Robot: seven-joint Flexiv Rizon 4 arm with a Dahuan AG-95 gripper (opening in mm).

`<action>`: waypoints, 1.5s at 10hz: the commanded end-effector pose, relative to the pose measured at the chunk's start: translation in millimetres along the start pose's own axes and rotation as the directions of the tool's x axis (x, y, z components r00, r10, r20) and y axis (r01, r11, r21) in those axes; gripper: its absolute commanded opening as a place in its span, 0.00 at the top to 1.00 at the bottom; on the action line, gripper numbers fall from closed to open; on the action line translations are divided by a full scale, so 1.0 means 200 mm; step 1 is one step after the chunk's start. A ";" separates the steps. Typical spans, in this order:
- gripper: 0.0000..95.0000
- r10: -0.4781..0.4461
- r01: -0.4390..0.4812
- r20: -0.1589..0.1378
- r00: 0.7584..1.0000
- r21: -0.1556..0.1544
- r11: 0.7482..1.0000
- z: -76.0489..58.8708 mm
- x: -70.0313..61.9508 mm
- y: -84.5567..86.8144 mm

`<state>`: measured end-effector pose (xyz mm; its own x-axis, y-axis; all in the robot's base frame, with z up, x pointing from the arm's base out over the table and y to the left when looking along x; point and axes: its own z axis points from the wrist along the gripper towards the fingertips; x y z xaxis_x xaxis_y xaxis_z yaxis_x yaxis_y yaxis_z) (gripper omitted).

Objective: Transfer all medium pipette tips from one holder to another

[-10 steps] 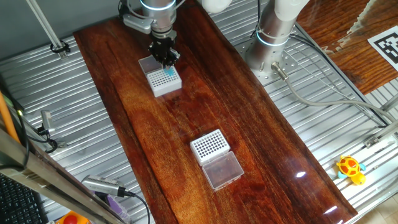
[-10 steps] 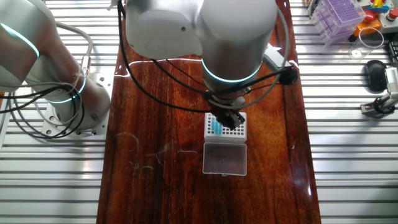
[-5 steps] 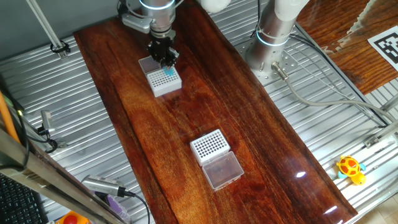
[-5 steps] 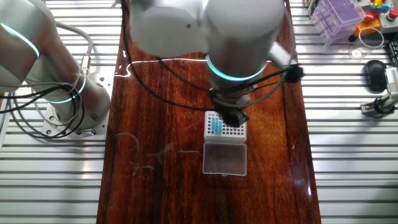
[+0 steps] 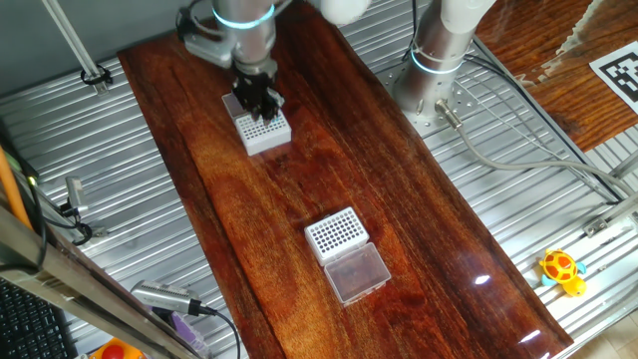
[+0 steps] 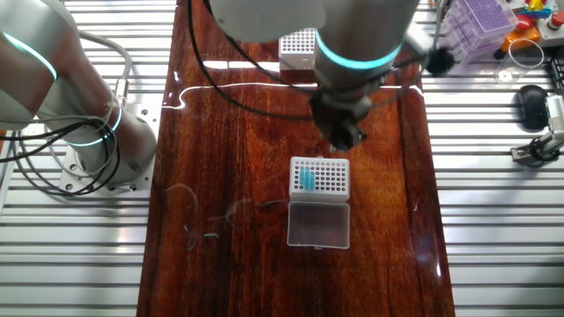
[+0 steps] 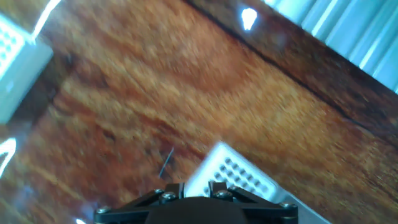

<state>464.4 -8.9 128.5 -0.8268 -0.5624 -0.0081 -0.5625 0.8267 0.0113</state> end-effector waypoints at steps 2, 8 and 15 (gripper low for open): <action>1.00 0.037 -0.037 0.001 0.999 0.000 0.999 0.01 -0.15 0.06; 1.00 0.092 -0.092 -0.008 0.996 0.011 0.996 0.02 -0.13 0.07; 1.00 0.067 -0.067 -0.012 0.998 0.021 0.998 0.16 -0.34 -0.03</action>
<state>526.6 24.1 94.0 -0.8612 -0.5082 0.0033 -0.5082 0.8611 -0.0137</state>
